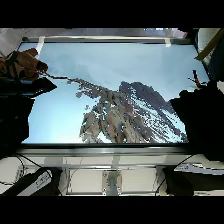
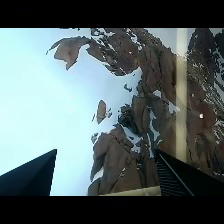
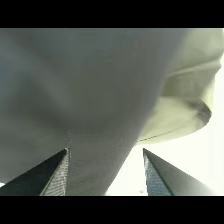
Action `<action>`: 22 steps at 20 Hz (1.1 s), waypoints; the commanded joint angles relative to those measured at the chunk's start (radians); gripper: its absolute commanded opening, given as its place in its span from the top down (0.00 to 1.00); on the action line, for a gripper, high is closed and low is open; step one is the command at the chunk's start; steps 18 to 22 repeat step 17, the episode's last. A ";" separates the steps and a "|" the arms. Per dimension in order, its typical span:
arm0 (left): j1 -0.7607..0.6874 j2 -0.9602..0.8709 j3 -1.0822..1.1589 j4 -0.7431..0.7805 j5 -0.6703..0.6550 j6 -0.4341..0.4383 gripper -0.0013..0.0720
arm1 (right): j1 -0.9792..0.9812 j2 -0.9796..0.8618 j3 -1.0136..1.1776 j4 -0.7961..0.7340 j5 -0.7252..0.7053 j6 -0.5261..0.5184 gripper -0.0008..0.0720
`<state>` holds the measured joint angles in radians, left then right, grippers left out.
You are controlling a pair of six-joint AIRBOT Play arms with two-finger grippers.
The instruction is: Fold the clothes and pants, and hang the long-sleeved shirts on hangers.
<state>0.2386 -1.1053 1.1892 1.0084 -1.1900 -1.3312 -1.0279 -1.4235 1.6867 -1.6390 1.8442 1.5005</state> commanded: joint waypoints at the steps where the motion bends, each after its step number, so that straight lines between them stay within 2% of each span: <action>1: 0.000 0.001 0.000 0.000 0.000 0.000 0.05 | 0.000 0.047 0.214 0.080 -0.002 0.016 0.30; 3: 0.000 0.001 0.000 0.000 -0.001 0.000 0.05 | 0.000 0.069 0.356 0.312 -0.009 0.059 0.30; 4: 0.000 0.001 0.000 0.000 -0.005 -0.005 0.05 | 0.008 0.090 0.378 0.503 -0.031 0.060 0.33; 5: 0.000 0.000 0.000 0.001 -0.010 -0.007 0.05 | 0.028 0.117 0.371 0.672 -0.056 0.057 0.45; 7: 0.000 0.000 0.000 0.000 -0.010 -0.007 0.05 | 0.139 0.167 0.338 0.915 -0.084 -0.002 0.94; 9: 0.000 0.000 0.000 0.000 -0.010 -0.007 0.05 | 0.306 0.190 0.325 0.953 -0.083 -0.085 0.96; 11: 0.000 0.000 0.000 0.000 -0.010 -0.007 0.05 | 0.483 0.187 0.324 0.932 -0.085 -0.109 0.96; 16: 0.000 0.000 0.000 0.000 -0.010 -0.007 0.05 | 0.825 0.179 0.324 0.652 -0.046 -0.108 0.95; 22: 0.000 0.000 0.000 0.000 -0.010 -0.007 0.05 | 0.860 0.179 0.324 0.629 -0.035 -0.108 0.95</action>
